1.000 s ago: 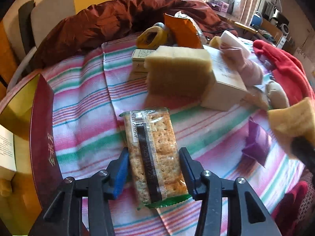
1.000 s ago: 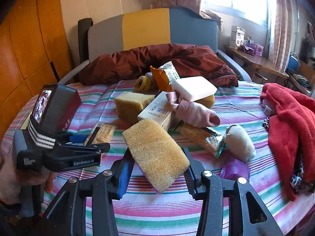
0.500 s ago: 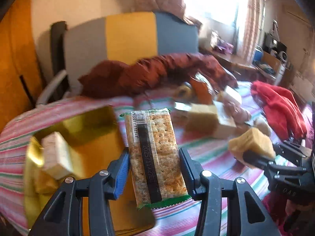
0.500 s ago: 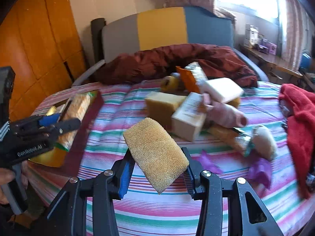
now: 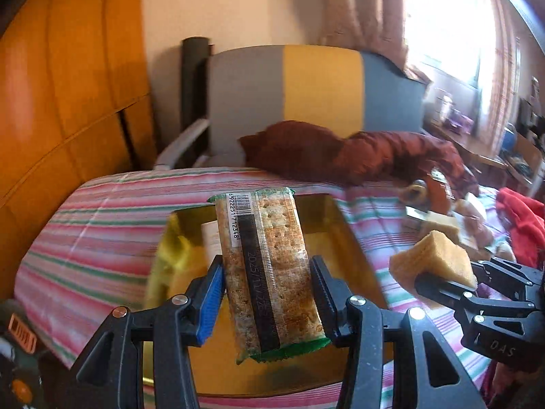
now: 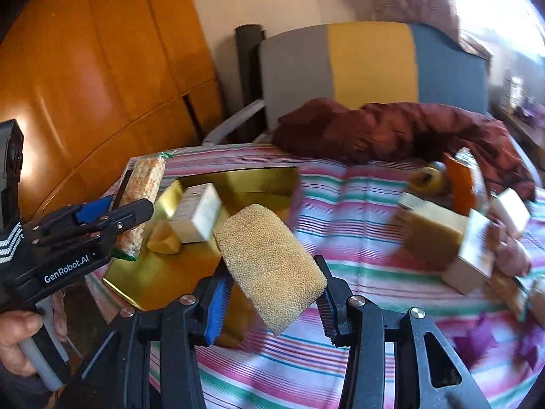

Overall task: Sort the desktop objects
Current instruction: 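Carry the sponge and cracker packet to the gold tray and release them, then withdraw both open tools from the tray back toward the pile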

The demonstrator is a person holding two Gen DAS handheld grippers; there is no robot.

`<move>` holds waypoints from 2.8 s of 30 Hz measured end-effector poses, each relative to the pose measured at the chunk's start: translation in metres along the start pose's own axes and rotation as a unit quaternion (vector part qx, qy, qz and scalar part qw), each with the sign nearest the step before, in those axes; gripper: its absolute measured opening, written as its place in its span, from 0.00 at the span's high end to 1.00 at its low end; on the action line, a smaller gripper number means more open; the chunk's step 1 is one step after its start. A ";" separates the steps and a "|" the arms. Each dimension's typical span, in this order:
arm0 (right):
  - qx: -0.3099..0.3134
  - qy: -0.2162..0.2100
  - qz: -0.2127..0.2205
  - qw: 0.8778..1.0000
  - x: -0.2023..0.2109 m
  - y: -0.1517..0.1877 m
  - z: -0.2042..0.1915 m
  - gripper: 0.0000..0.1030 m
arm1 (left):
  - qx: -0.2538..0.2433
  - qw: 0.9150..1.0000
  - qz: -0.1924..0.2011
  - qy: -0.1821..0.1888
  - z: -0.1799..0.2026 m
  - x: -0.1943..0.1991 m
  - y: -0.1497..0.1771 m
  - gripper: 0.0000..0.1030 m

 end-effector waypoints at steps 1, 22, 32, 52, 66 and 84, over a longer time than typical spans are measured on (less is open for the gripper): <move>0.004 -0.007 -0.003 1.000 -0.006 -0.002 -0.008 0.55 | 0.007 1.000 -0.001 -0.005 -0.008 0.000 0.001 0.52; 0.057 -0.050 -0.051 0.996 -0.084 -0.011 -0.103 0.55 | 0.051 0.994 -0.001 -0.100 -0.098 0.004 0.023 0.52; 0.051 -0.051 -0.064 0.995 -0.100 -0.009 -0.113 0.49 | 0.055 0.993 0.004 -0.104 -0.098 0.006 0.022 0.47; 0.078 0.029 -0.031 0.996 -0.067 -0.014 -0.081 0.26 | 0.067 0.996 -0.034 -0.057 -0.072 -0.003 0.039 0.45; 0.084 0.134 0.002 0.987 -0.017 -0.023 -0.008 0.23 | 0.030 0.998 -0.048 0.001 -0.007 -0.015 0.026 0.45; 0.047 0.223 0.006 0.974 0.031 -0.021 0.111 0.18 | -0.032 0.991 -0.071 0.111 0.121 -0.051 0.004 0.45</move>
Point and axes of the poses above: each gripper's, at about its wrist camera, not at the fingertips, and x roughly against the way its jaws point, z to its right, y to its underside, the point moved 7 cm from there along -x, roughly the way its jaws point, and after that the axes turned 10 degrees about z, right-handed, at the moved point
